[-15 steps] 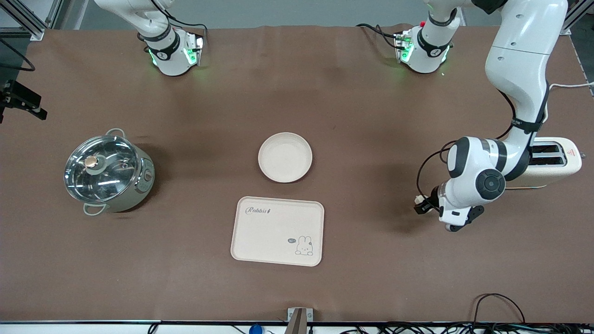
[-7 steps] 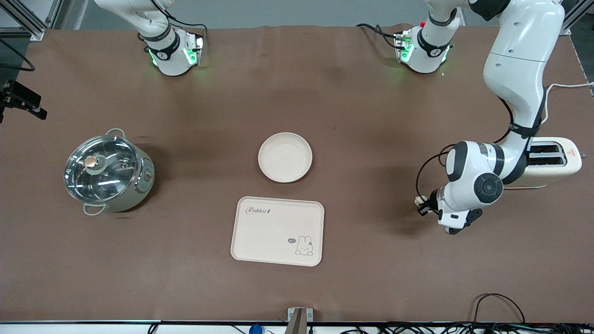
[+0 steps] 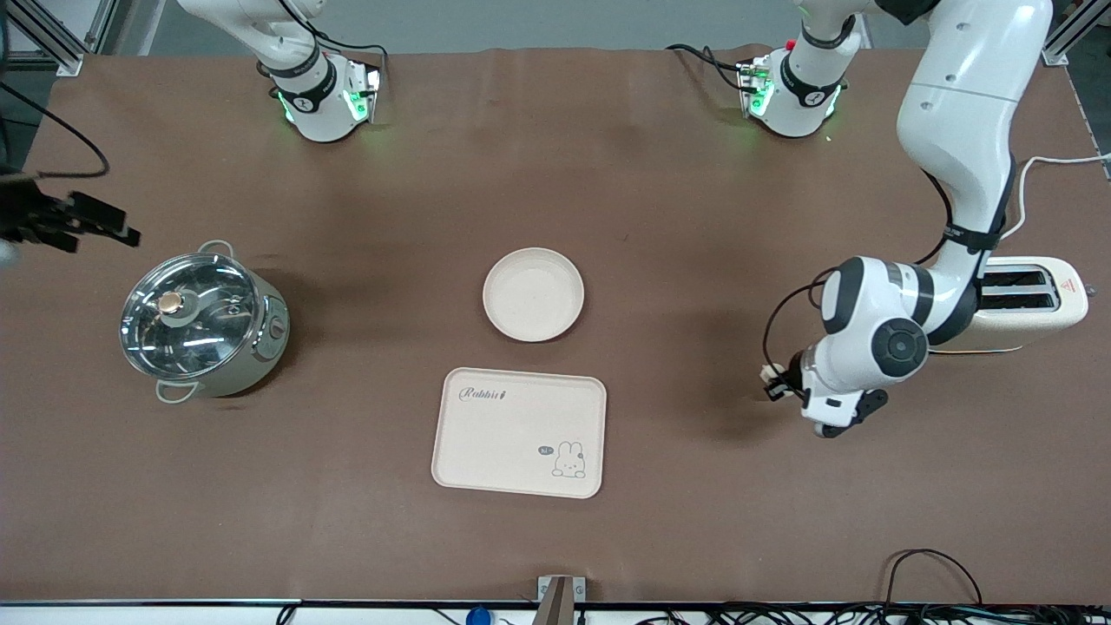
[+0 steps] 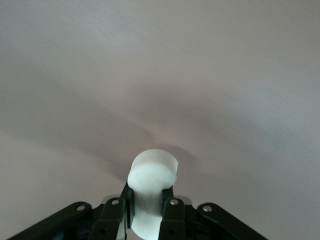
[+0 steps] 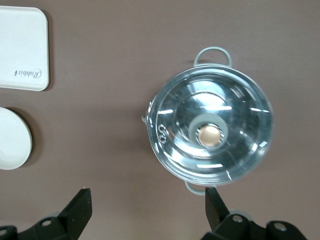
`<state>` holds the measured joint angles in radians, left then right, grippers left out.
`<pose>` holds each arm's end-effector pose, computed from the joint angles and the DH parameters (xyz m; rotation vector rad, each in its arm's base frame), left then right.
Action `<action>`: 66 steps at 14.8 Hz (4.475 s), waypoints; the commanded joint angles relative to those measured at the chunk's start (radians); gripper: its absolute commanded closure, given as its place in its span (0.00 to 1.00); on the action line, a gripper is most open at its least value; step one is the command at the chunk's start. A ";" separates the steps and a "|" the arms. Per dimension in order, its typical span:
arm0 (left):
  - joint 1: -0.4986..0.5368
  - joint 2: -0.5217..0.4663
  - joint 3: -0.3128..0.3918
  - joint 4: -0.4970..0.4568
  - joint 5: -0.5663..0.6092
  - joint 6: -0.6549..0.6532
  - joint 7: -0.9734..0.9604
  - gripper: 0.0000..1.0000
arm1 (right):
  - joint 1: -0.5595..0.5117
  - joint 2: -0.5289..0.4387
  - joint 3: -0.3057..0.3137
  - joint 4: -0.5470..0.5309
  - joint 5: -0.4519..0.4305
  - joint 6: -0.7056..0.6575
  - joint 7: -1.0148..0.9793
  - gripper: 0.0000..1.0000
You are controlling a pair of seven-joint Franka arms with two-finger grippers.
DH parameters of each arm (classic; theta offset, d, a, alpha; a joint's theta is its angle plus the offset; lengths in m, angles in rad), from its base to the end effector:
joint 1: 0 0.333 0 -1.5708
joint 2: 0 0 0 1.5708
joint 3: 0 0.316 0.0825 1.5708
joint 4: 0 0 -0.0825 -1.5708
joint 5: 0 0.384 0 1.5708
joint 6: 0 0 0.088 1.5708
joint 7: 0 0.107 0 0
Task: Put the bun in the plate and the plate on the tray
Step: 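Carry the bun over the white plate while the right gripper approaches, then lower the bun onto the plate while the right gripper reaches the rim, then grasp the plate rim with the right gripper while the left gripper withdraws, then slide the plate with the right gripper onto the white tray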
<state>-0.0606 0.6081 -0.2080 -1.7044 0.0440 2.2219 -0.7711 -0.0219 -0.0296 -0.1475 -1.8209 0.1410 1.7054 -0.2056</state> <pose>0.6460 -0.1627 0.2394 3.0021 0.7764 -0.1699 0.5389 -0.0796 0.5345 -2.9836 -0.0171 0.0866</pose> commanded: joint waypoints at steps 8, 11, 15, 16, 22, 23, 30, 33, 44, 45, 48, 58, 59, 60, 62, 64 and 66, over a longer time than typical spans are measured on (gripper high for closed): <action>-0.398 0.027 -0.100 0.195 0.017 -0.088 -0.440 0.75 | 0.140 0.157 0.009 -0.202 0.283 0.305 0.005 0.00; -0.499 0.107 -0.099 0.242 0.013 -0.010 -0.461 0.75 | 0.232 0.212 0.009 -0.291 0.400 0.436 0.003 0.00; -0.565 0.205 -0.097 0.241 0.020 0.152 -0.523 0.69 | 0.367 0.251 0.009 -0.448 0.580 0.666 0.003 0.00; -0.573 0.206 -0.094 0.238 0.019 0.156 -0.527 0.67 | 0.384 0.251 0.011 -0.460 0.588 0.686 0.003 0.00; -0.561 0.170 -0.088 0.239 0.022 0.136 -0.530 0.00 | 0.557 0.293 0.011 -0.512 0.814 0.875 0.003 0.00; -0.556 0.151 -0.088 0.242 0.022 0.116 -0.530 0.00 | 0.603 0.298 0.011 -0.515 0.868 0.917 0.003 0.00; -0.437 -0.066 -0.018 0.242 0.161 -0.129 -0.495 0.00 | 0.833 0.379 0.011 -0.521 1.103 1.123 0.003 0.00; -0.325 -0.149 -0.019 0.246 0.189 -0.247 -0.313 0.00 | 0.859 0.395 0.011 -0.518 1.123 1.128 0.002 0.11; 0.013 -0.438 -0.024 0.298 0.123 -0.562 0.341 0.00 | 0.901 0.455 0.009 -0.442 1.141 1.132 -0.018 0.55; 0.027 -0.458 -0.024 0.299 0.114 -0.591 0.377 0.00 | 0.901 0.456 0.009 -0.439 1.141 1.132 -0.018 0.61; 0.030 -0.520 0.021 0.290 0.071 -0.623 0.479 0.00 | 0.942 0.484 0.009 -0.422 1.141 1.194 -0.020 1.00; 0.035 -0.636 0.117 0.221 0.014 -0.751 0.684 0.00 | 0.927 0.471 0.006 -0.353 1.144 1.183 -0.008 1.00; 0.036 -0.634 0.117 0.221 0.014 -0.749 0.682 0.00 | 0.904 0.462 0.008 -0.333 1.149 1.166 0.003 1.00; 0.036 -0.633 0.117 0.221 0.014 -0.749 0.682 0.00 | 0.889 0.461 0.006 -0.310 1.152 1.133 0.020 1.00; 0.035 -0.634 0.116 0.221 0.011 -0.751 0.682 0.00 | 0.849 0.464 0.005 -0.259 1.152 1.102 0.061 1.00; 0.035 -0.634 0.117 0.223 0.011 -0.751 0.682 0.00 | 0.817 0.476 0.003 -0.206 1.151 1.102 0.063 1.00; 0.035 -0.633 0.117 0.221 0.011 -0.751 0.682 0.00 | 0.752 0.534 0.003 -0.141 1.137 1.097 0.083 1.00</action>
<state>-0.0279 -0.0086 -0.0929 -1.4718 0.0751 1.4784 -0.1051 0.7929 0.4526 -0.1525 -2.0322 1.2714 2.8186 -0.1426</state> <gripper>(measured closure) 0.000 0.952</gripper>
